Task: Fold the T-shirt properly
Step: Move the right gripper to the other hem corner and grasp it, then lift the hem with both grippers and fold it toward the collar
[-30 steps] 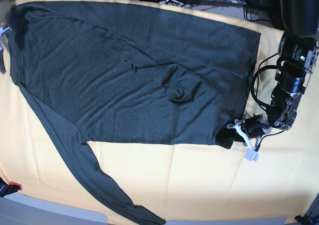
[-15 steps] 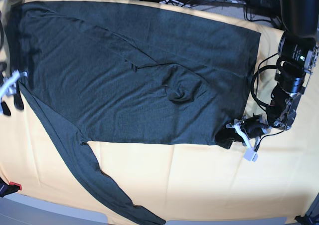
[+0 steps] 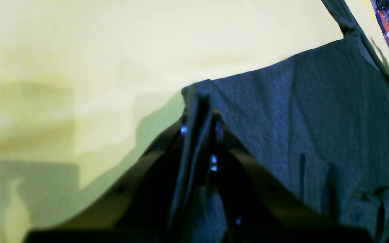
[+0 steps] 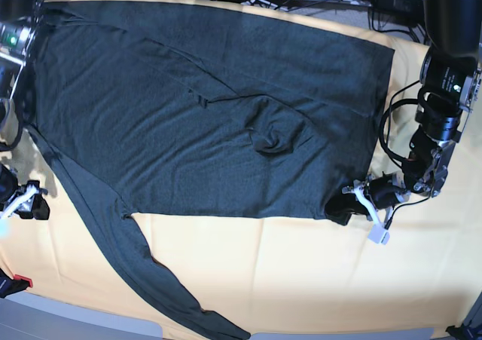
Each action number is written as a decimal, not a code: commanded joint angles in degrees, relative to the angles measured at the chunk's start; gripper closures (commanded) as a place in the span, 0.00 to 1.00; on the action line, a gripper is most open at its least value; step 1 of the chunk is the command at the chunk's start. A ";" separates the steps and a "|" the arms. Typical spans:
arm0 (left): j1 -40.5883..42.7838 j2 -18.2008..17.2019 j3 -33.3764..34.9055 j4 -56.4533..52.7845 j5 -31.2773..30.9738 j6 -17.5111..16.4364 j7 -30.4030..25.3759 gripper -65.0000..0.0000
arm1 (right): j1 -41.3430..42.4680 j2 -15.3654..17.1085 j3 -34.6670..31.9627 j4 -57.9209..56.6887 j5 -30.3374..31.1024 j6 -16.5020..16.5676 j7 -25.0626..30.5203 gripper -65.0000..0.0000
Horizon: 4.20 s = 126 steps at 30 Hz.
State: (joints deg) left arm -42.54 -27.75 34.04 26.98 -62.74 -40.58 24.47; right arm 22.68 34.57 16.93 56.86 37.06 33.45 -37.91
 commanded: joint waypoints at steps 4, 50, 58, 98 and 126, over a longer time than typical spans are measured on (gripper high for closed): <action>-1.09 -0.66 -0.04 0.33 1.16 0.58 1.03 1.00 | 6.75 0.61 0.31 -10.82 1.62 0.39 0.61 0.56; -8.44 -0.66 -0.04 0.33 10.12 0.58 -8.70 1.00 | 15.43 -6.73 0.31 -18.71 -12.85 -0.68 7.32 1.00; -11.37 0.68 -0.04 0.33 21.40 3.13 -18.73 1.00 | 15.93 -5.75 0.31 -18.71 -16.55 -1.60 9.70 1.00; -2.36 -4.20 -20.85 17.81 -22.08 0.58 36.22 1.00 | -10.45 0.92 0.31 13.92 -2.03 6.55 3.67 1.00; -0.15 -5.27 -20.85 17.81 -22.26 0.58 54.71 1.00 | -10.75 5.60 0.31 19.02 18.51 6.55 -26.67 1.00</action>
State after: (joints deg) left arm -40.80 -32.25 13.78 43.97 -83.64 -39.53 79.29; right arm 10.66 38.41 16.84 75.00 54.72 39.94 -65.36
